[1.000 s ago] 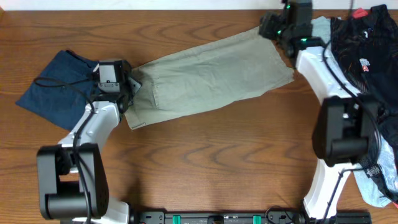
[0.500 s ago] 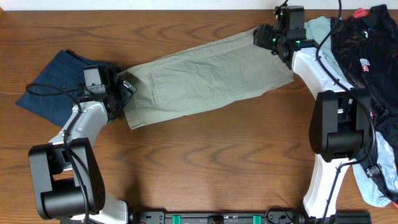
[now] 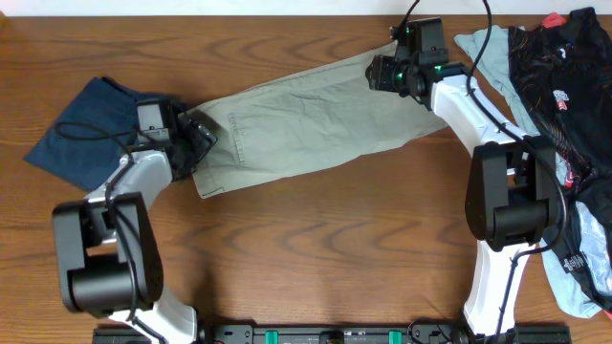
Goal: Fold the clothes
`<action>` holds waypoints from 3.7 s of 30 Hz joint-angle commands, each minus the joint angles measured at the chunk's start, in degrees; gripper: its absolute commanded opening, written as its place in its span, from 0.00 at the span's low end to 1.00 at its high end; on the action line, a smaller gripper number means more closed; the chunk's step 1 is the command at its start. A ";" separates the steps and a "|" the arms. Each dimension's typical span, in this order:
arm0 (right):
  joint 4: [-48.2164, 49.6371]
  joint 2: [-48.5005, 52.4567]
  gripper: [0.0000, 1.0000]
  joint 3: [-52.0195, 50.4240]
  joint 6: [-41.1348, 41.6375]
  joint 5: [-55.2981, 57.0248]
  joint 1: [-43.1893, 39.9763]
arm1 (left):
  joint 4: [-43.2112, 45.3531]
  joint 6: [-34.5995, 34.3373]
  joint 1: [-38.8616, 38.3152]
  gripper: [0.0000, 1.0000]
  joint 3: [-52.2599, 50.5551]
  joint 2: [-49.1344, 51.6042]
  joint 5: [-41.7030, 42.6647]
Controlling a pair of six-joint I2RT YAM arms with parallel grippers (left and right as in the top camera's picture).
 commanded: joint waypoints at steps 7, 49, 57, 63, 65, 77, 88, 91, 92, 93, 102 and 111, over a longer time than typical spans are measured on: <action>-3.96 -0.37 0.52 0.90 -6.86 -6.25 0.31 | -0.20 4.13 -3.85 0.06 -0.52 6.54 10.21; -14.88 2.12 0.01 -11.32 -26.64 -24.70 26.88 | -18.86 0.68 -2.97 0.06 2.10 -36.96 8.26; -13.66 1.88 0.04 -9.07 -24.44 -14.53 28.50 | -19.08 0.74 -2.95 0.06 2.54 -37.55 7.85; -20.35 -1.16 0.09 -1.51 -23.39 -11.96 21.66 | -19.43 2.75 -2.95 0.06 2.54 -37.31 6.91; -22.82 -2.58 0.10 0.79 -23.39 -10.03 18.40 | -19.34 2.73 -2.95 0.06 2.54 -37.31 6.01; -33.81 -2.82 0.14 -0.98 -23.37 3.56 2.78 | -19.34 2.84 -2.93 0.06 2.54 -36.87 3.52; -28.28 -2.82 0.10 -13.94 -21.86 3.50 0.81 | -18.08 0.61 -7.32 0.06 2.54 -35.87 3.76; -27.54 -2.82 0.10 -16.02 -21.03 3.48 1.99 | -15.26 -2.43 -9.90 0.06 2.54 -35.82 3.74; -27.32 -2.82 0.09 -16.46 -20.72 3.48 2.36 | -14.01 -3.91 -10.97 0.06 2.54 -35.82 3.74; -27.08 -2.82 0.09 -16.90 -20.35 3.48 2.86 | -13.03 -5.22 -11.91 0.06 2.54 -35.80 3.74; -27.36 -2.82 0.08 -17.33 -17.29 1.77 7.54 | -5.05 -13.27 -20.46 0.06 2.54 -33.07 3.67; -27.36 -2.82 0.08 -17.33 -17.05 1.77 12.48 | -0.26 -15.43 -26.23 0.06 2.54 -26.29 3.69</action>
